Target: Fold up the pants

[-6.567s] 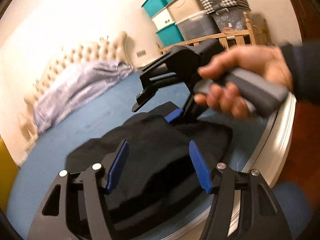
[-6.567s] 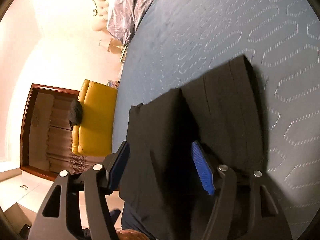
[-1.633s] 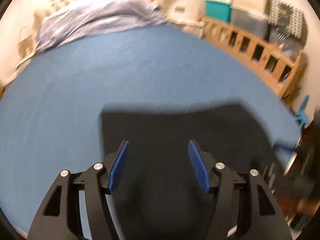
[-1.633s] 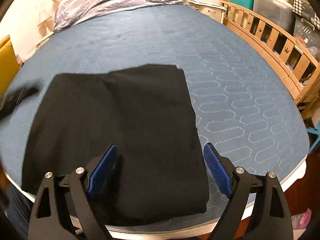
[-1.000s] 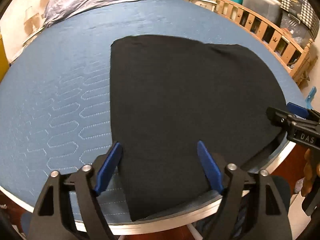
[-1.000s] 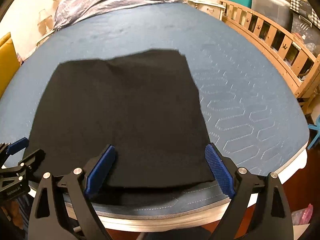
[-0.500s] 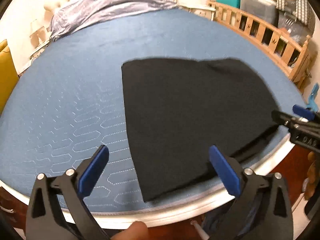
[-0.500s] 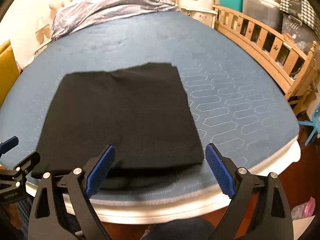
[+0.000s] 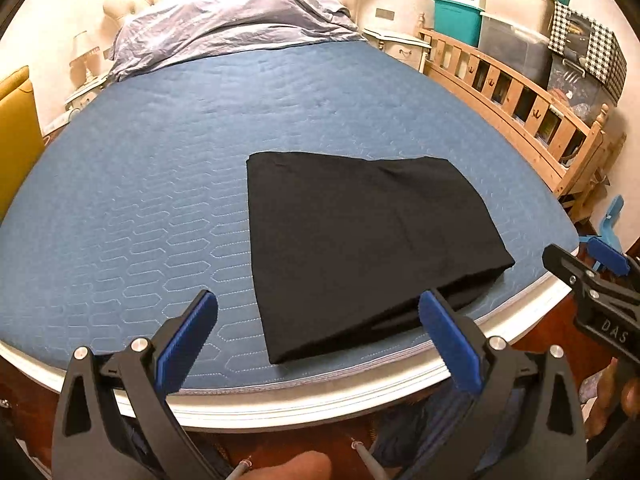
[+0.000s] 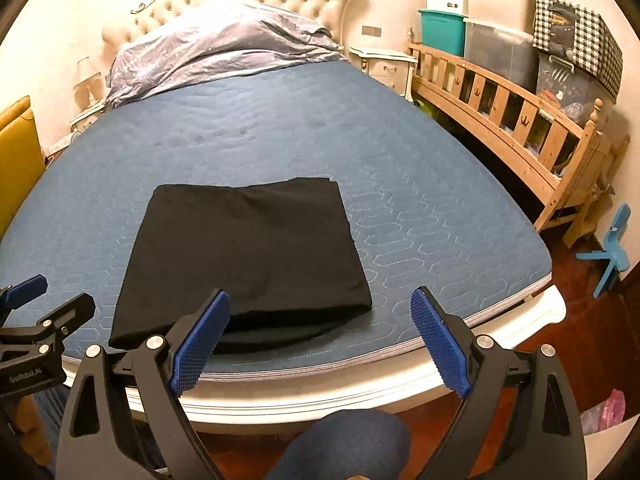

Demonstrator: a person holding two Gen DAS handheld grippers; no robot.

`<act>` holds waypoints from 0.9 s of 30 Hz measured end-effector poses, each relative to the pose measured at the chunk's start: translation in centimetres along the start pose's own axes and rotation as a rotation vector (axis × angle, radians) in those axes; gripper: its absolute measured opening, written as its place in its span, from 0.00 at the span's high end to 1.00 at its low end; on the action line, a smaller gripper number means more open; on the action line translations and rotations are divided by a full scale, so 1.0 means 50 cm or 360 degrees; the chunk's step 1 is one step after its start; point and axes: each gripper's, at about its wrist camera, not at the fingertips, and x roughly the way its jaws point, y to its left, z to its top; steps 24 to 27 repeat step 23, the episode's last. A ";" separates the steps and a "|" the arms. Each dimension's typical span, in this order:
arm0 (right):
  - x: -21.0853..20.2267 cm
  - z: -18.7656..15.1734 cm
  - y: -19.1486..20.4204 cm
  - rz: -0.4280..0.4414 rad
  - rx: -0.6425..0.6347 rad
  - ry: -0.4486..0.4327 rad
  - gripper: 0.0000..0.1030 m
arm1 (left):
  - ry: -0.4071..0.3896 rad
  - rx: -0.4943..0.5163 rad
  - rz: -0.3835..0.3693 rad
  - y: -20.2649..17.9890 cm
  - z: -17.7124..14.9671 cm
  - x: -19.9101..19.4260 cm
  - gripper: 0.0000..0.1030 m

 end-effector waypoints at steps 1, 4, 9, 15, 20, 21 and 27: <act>0.000 0.000 -0.001 0.0000 0.0003 0.0000 0.14 | -0.0005 0.0002 0.0003 -0.001 0.001 -0.003 0.02; -0.001 -0.004 -0.002 0.0003 0.0009 0.0003 0.14 | -0.0012 0.0004 0.0010 0.000 0.003 -0.007 0.02; -0.003 -0.007 0.001 0.0013 0.0003 0.0005 0.14 | -0.0006 0.0005 0.0000 0.002 0.003 -0.009 0.02; -0.003 -0.009 -0.001 0.0020 0.0005 0.0006 0.14 | 0.0013 0.0012 -0.0030 0.001 -0.001 0.007 0.02; 0.003 -0.009 -0.003 0.0017 0.0007 0.0016 0.14 | 0.0025 0.0019 -0.0070 0.002 0.007 0.016 0.02; 0.006 -0.010 -0.004 0.0017 0.0007 0.0020 0.14 | 0.0024 0.0021 -0.0071 0.002 0.009 0.018 0.02; 0.011 -0.009 -0.007 0.0017 0.0008 0.0027 0.14 | 0.0035 0.0017 -0.0091 0.006 0.014 0.023 0.02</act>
